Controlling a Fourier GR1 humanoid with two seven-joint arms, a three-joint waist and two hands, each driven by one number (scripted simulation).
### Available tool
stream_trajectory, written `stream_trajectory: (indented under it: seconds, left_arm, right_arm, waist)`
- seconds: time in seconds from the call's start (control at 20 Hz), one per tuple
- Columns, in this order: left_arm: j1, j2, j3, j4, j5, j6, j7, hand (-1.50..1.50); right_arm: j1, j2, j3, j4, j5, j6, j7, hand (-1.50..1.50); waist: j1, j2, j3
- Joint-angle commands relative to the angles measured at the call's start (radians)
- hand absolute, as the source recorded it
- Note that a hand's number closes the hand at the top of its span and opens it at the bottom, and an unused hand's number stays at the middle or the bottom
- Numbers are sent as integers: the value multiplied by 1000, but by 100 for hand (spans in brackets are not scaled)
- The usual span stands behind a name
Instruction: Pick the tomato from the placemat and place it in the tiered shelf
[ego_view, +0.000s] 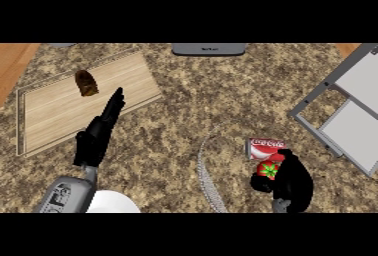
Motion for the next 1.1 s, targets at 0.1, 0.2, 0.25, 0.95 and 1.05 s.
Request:
stream_trajectory:
  seconds: [0.1, 0.2, 0.25, 0.95, 1.05]
  left_arm:
    - [3, -31, -19, -13, -23, 17, 29, 0]
    - [6, -2, -3, -8, -8, -10, 20, 0]
    - [4, -20, -13, -10, -4, -9, 16, 0]
    - [52, 7, 39, -7, 4, 10, -13, 0]
    - [38, 17, 45, -10, 5, 6, 13, 0]
  right_arm:
    - [106, -160, 112, -97, -117, 145, -277, 150]
    - [133, -232, 241, -102, -122, 194, -449, 150]
    - [121, -263, 301, -107, -111, 221, -517, 150]
    - [467, -747, 236, -570, -577, 129, -1287, 150]
    - [501, -810, 141, -619, -665, 121, -1366, 150]
  waist:
    - [-10, -2, 7]
    - [9, -8, 9]
    - [30, -9, 9]
    - [-75, -11, 9]
    - [-81, -10, 10]
